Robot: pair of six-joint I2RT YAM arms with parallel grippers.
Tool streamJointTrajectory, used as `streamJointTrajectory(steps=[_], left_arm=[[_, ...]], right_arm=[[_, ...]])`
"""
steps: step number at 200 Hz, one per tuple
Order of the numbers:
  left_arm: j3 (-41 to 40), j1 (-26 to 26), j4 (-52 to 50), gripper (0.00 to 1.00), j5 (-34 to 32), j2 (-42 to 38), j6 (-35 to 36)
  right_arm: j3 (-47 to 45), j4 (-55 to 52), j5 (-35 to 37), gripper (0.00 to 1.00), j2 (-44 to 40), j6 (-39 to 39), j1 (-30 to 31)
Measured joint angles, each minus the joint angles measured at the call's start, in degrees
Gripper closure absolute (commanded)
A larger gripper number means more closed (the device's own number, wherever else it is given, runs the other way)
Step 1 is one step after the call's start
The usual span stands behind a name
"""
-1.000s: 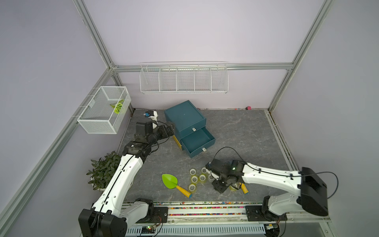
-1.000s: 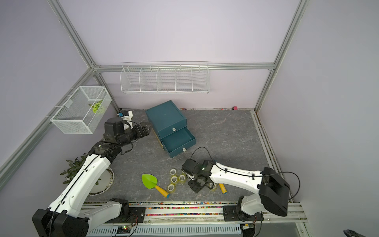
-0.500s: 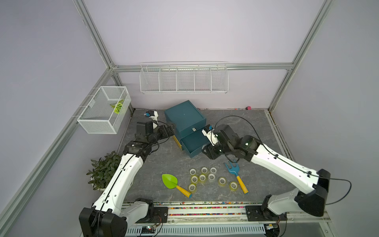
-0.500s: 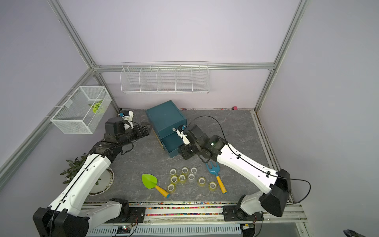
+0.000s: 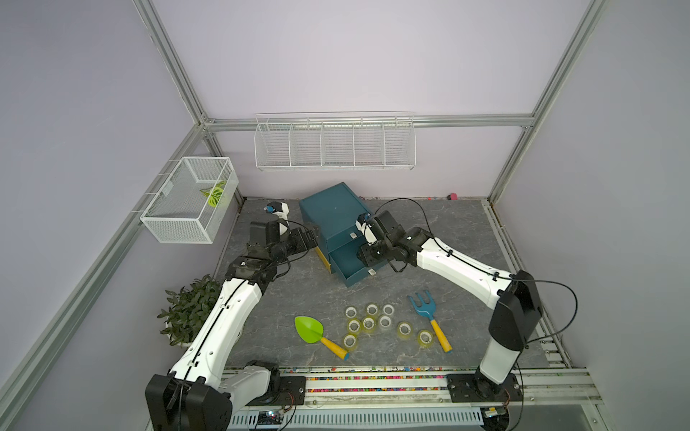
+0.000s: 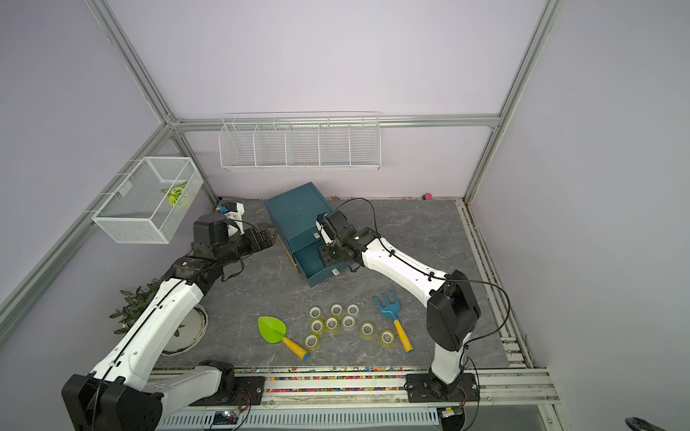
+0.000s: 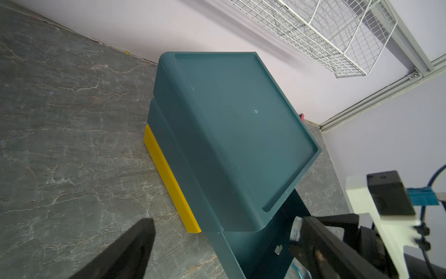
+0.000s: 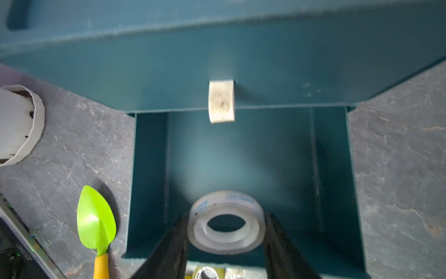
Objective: Place the transparent tape into the drawer according to color
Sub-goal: Place the tape in the drawer, then pick up the tape at the center of the board.
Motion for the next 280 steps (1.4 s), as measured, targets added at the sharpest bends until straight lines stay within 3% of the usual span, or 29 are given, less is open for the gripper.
streamJointTrajectory(steps=[32, 89, 150, 194, 213, 244, 280], left_arm=[[-0.02, 0.00, 0.00, 0.00, 0.44, 0.00, 0.33], [-0.02, 0.00, 0.02, 0.00, 1.14, 0.00, 0.79], [-0.02, 0.00, 0.04, 0.00, 2.08, 0.00, 0.94], [0.00, -0.66, 0.04, 0.00, 2.34, 0.00, 0.96], [0.00, -4.66, -0.48, 0.00, 0.24, -0.02, 1.01], [0.04, -18.36, -4.22, 0.00, -4.76, -0.02, 1.42], [-0.72, -31.21, -8.17, 0.01, -7.21, 0.20, 1.81]], right_arm=[[0.17, -0.02, -0.04, 0.32, 0.33, 0.07, -0.15], [-0.35, 0.22, -0.33, 0.32, -2.69, 0.13, -0.15], [-16.65, 3.41, -2.34, 0.33, -23.76, 1.66, -0.13], [-28.63, 2.49, -2.34, 0.33, -29.70, 4.46, -0.09], [-34.34, 2.58, -1.86, 0.33, -31.76, 6.40, -0.09], [-42.53, 3.39, 1.03, 0.33, -34.93, 10.36, -0.09], [-46.03, 3.52, 5.79, 0.33, -37.35, 13.92, -0.09]])
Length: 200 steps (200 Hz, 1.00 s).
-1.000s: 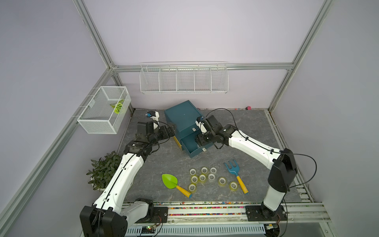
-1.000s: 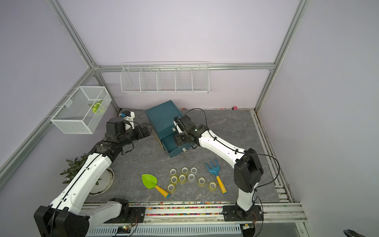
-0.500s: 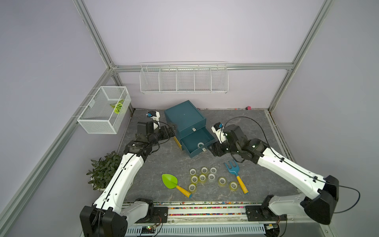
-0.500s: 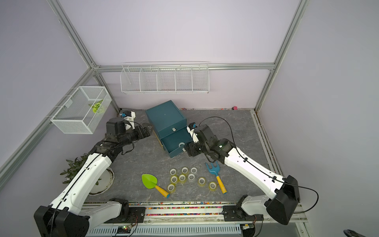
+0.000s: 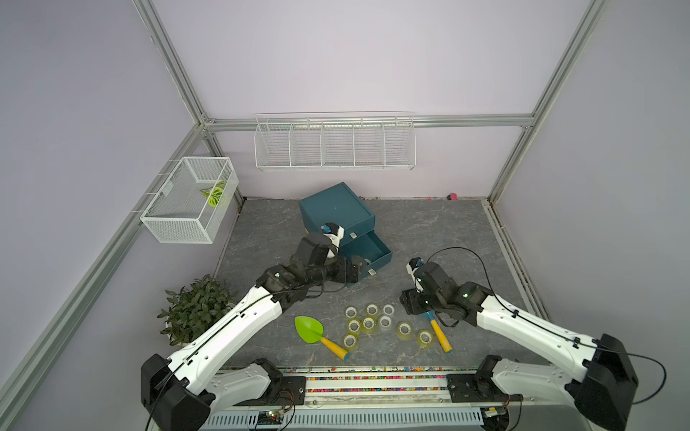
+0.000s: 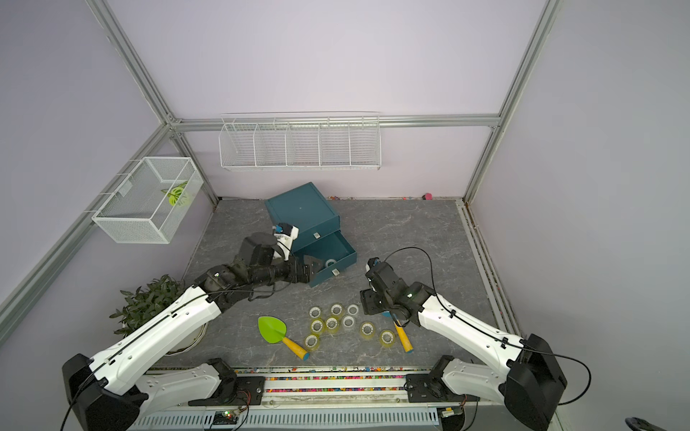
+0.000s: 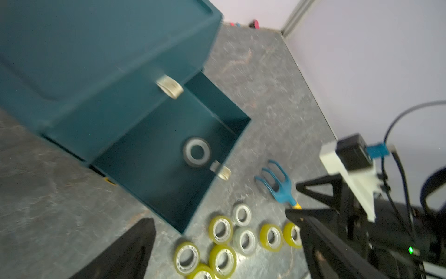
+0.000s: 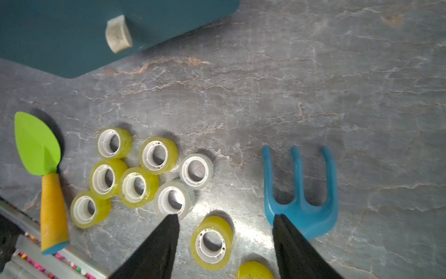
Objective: Place the transparent tape into the drawer according to color
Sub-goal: Pick up the tape at the center of the board.
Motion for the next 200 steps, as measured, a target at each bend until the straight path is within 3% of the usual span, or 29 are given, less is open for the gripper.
streamJointTrajectory(steps=[30, 91, 129, 200], left_arm=[[-1.33, -8.90, -1.40, 0.03, 0.42, 4.24, 0.90], [0.81, -17.38, -4.13, 0.13, -0.85, 23.80, 3.91], [4.35, -19.69, -4.35, 0.22, -1.62, 33.05, 5.38], [7.19, -20.24, -4.76, 0.30, -1.92, 37.55, 6.49]], right_arm=[[-0.72, 0.33, 3.93, 0.33, -1.25, 1.70, 0.00], [-0.81, -0.15, 8.96, 0.33, -2.95, 2.60, -1.14], [-2.45, -0.20, 10.10, 0.33, -7.26, 2.60, -3.45], [-4.35, -0.17, 9.73, 0.33, -9.90, 2.49, -6.40]])
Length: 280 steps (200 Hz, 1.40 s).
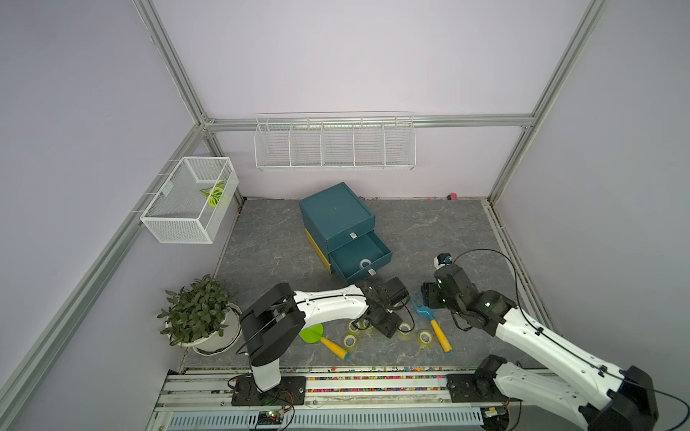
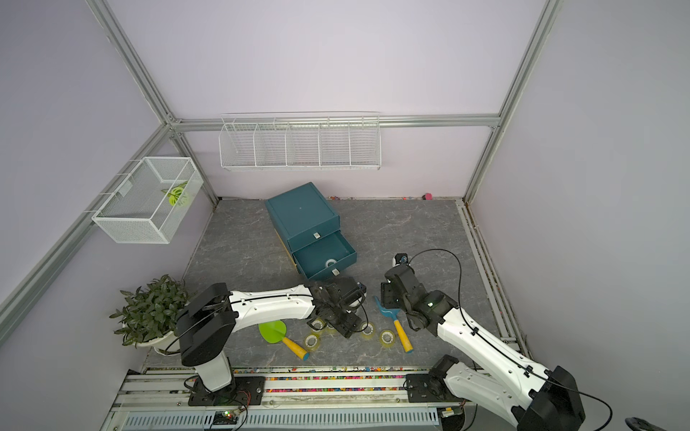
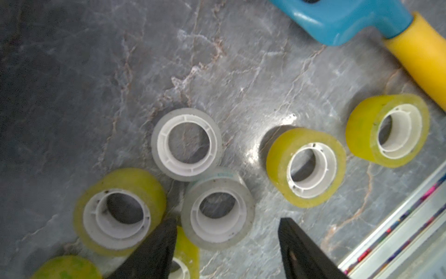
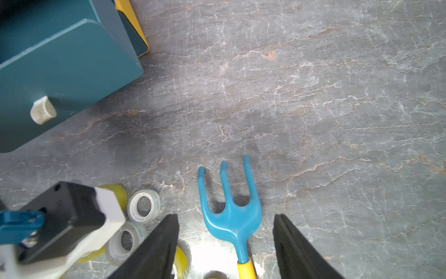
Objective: Place the transparent tape into the drawer according to color
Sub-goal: Pick up the tape at the center of the board, then place the tape in the drawer.
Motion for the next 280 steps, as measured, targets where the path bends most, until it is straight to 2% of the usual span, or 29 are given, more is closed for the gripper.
streamJointTrajectory(steps=[39, 101, 127, 163, 208, 222, 242, 280], left_arm=[[1.38, -0.02, -0.42, 0.36, -1.20, 2.99, 0.59], [1.92, -0.02, -0.66, 0.56, -2.97, 3.48, 1.29], [2.01, -0.02, -1.77, 0.58, -3.43, 2.56, 1.27], [5.40, -0.02, -5.22, 0.59, -4.20, -5.33, 1.22], [13.97, 0.72, -8.37, 0.59, -10.29, -17.03, -0.13], [14.95, 2.82, -8.87, 0.59, -11.34, -19.52, -0.55], [14.86, 8.41, -8.74, 0.58, -13.03, -21.57, -1.03], [14.80, 16.90, -7.63, 0.59, -15.47, -18.93, -2.60]], right_arm=[[-0.02, 0.07, -0.59, 0.32, -0.61, -0.13, -1.01], [-0.04, 0.15, -1.25, 0.32, -0.63, -0.15, -1.44], [-0.04, 0.46, -1.29, 0.33, -0.63, -0.13, -1.49], [-0.04, 0.48, -1.31, 0.32, -0.63, 0.07, -1.53], [-0.04, 0.48, -1.42, 0.33, -0.59, 0.26, -1.53], [-0.04, 0.50, -1.44, 0.33, -0.39, 0.33, -1.53], [-0.04, 0.59, -1.46, 0.33, 0.22, 0.59, -1.53], [0.09, 1.03, -1.70, 0.33, 1.84, 0.94, -1.53]])
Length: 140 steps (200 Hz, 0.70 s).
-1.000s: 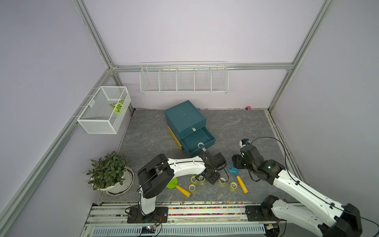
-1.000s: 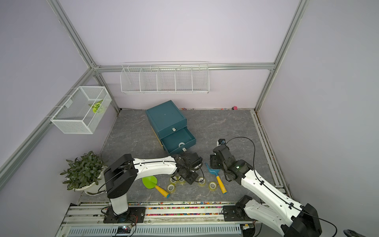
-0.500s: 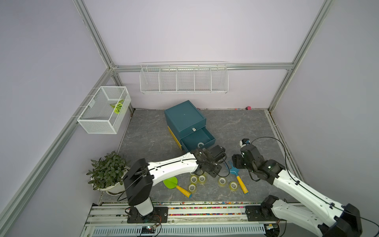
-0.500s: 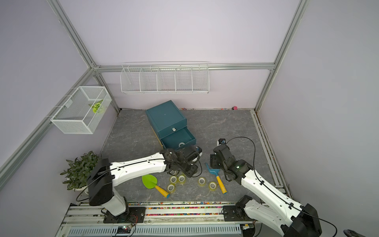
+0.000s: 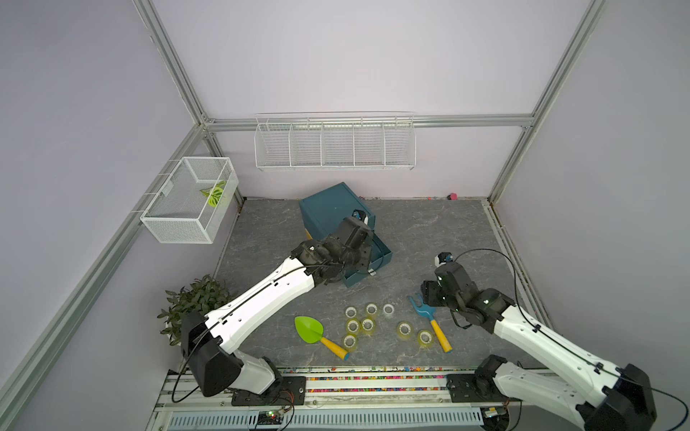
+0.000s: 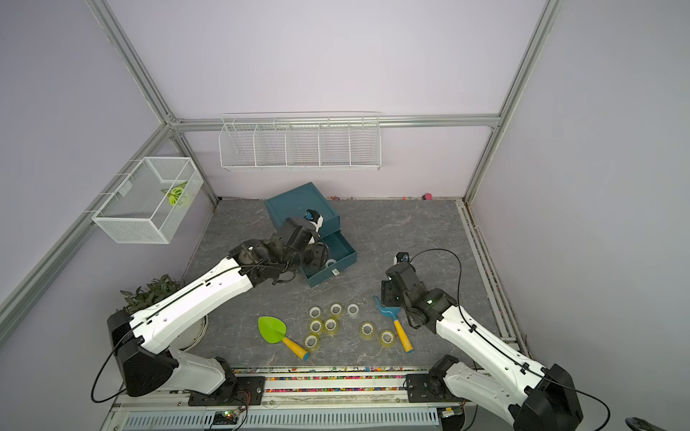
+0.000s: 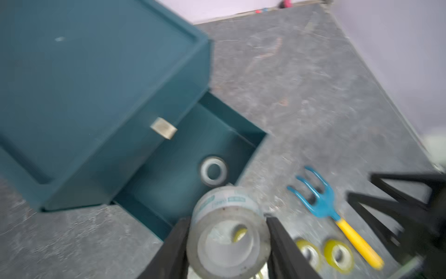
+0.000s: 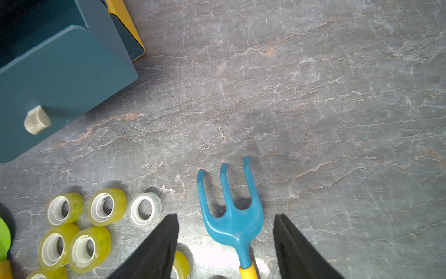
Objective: Place the transparent tape into the drawer according to color
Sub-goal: Place the tape in the drawer.
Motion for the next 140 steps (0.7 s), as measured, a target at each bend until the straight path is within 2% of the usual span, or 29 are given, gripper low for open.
streamJointTrajectory(steps=[24, 80, 140], left_arm=[[-0.94, 1.99, 1.27, 0.59, -0.11, 3.85, -0.94], [-1.38, 2.16, 2.21, 0.57, 0.11, 9.33, -1.79], [-1.38, 2.99, 2.51, 0.47, 0.33, 12.13, -2.84]], right_arm=[[0.39, 0.24, -0.20, 0.33, 0.98, 0.04, 0.00], [1.16, 2.05, -2.25, 0.31, 3.63, 0.17, 0.00], [1.16, 5.88, -9.77, 0.30, 5.09, -2.10, -0.02]])
